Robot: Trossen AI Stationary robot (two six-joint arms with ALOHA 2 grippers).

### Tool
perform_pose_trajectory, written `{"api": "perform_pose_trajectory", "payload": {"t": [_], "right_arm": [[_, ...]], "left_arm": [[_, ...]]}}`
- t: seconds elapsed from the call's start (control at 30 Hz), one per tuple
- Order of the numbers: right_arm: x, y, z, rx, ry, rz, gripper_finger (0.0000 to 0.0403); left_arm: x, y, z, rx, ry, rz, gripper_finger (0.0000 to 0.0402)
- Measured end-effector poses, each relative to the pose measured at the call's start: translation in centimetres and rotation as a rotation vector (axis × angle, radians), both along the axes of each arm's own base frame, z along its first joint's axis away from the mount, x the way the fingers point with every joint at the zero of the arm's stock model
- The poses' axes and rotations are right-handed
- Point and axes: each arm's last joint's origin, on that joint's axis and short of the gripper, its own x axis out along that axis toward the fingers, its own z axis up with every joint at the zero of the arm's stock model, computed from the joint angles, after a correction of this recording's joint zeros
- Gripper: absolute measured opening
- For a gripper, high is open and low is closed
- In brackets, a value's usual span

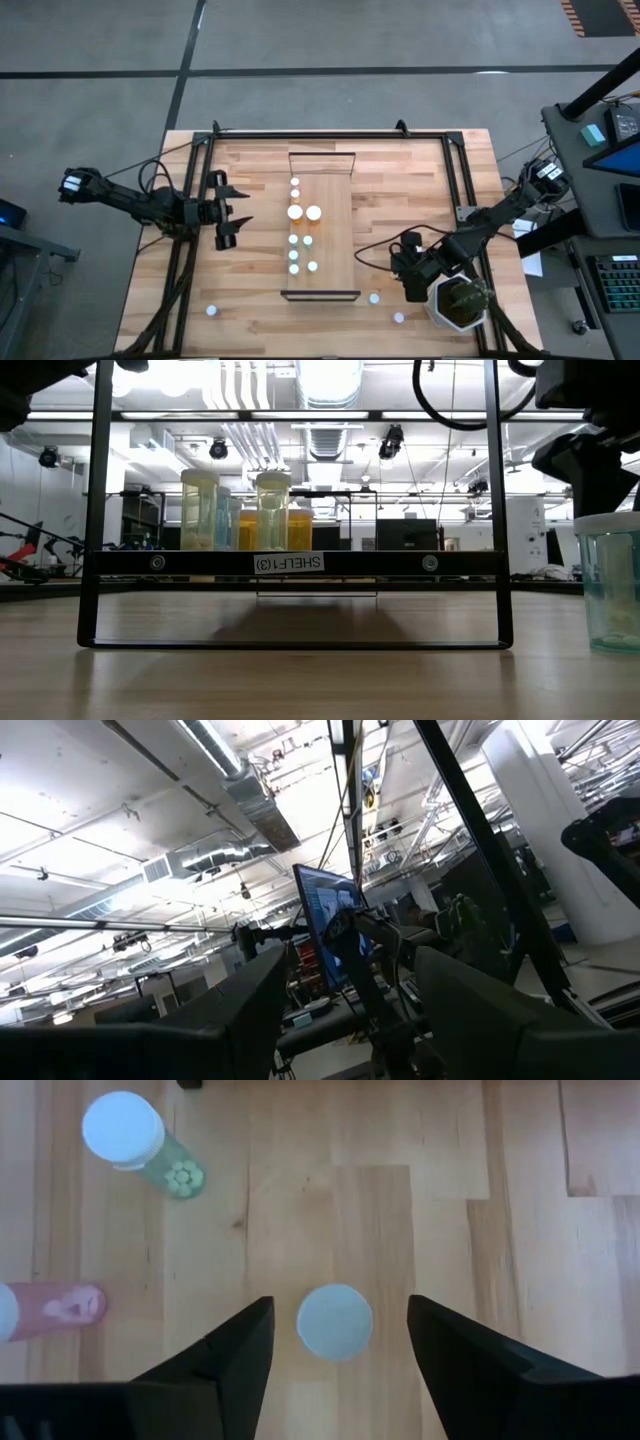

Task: Pick and place medicine bottles onto shelf by color
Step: Put the yellow pill bottle aligned with the other yellow pill bottles on the shelf

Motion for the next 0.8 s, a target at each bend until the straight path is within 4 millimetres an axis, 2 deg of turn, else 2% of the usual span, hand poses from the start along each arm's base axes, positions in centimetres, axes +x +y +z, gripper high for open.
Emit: {"api": "perform_pose_trajectory", "payload": {"t": [0.43,0.8], "right_arm": [[0.4,0.3,-1.9,-0.026,0.035,0.011,0.0201],[0.4,0.3,-1.6,-0.014,0.025,0.002,0.0111]], "left_arm": [[0.0,0.0,0.0,0.000,-0.001,0.000,0.0205],[0.0,0.0,0.0,0.000,-0.001,-0.001,0.0205]]}}
